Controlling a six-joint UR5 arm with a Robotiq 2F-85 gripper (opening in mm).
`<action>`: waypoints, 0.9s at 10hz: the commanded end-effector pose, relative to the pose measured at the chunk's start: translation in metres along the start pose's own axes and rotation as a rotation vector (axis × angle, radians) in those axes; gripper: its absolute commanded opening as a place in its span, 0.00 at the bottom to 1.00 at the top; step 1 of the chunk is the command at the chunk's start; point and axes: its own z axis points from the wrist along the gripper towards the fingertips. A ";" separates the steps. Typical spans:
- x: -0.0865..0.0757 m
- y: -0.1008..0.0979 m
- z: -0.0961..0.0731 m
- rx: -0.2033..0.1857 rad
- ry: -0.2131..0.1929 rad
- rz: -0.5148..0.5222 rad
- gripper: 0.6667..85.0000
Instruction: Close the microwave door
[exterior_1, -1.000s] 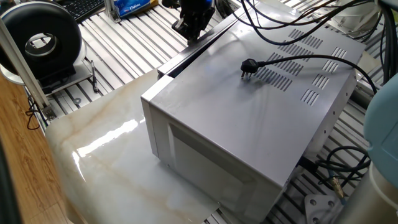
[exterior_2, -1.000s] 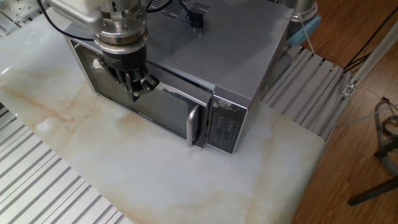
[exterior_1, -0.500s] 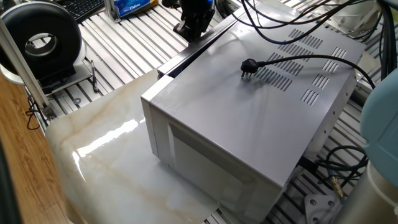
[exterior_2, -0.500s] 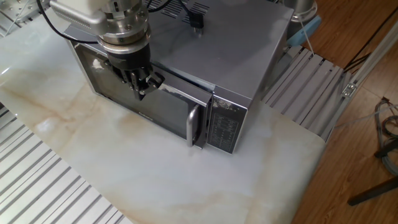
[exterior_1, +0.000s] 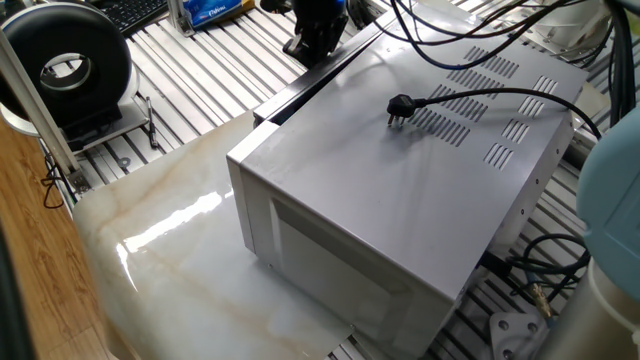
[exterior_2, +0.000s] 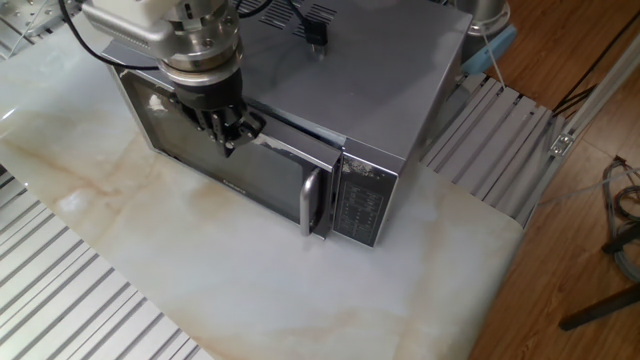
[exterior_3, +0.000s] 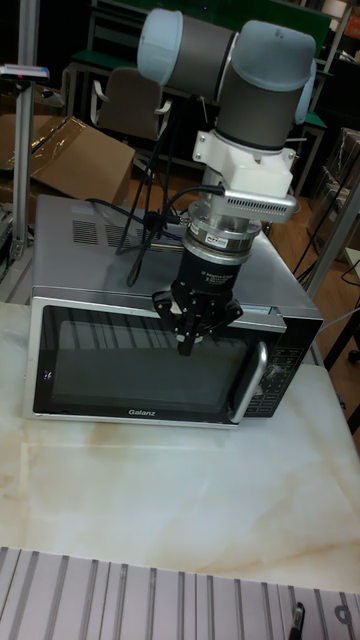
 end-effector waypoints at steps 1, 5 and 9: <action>0.002 0.003 -0.001 -0.012 0.008 0.005 0.00; 0.008 0.005 -0.009 -0.013 0.014 0.022 0.00; 0.017 0.005 -0.014 -0.005 0.040 0.026 0.00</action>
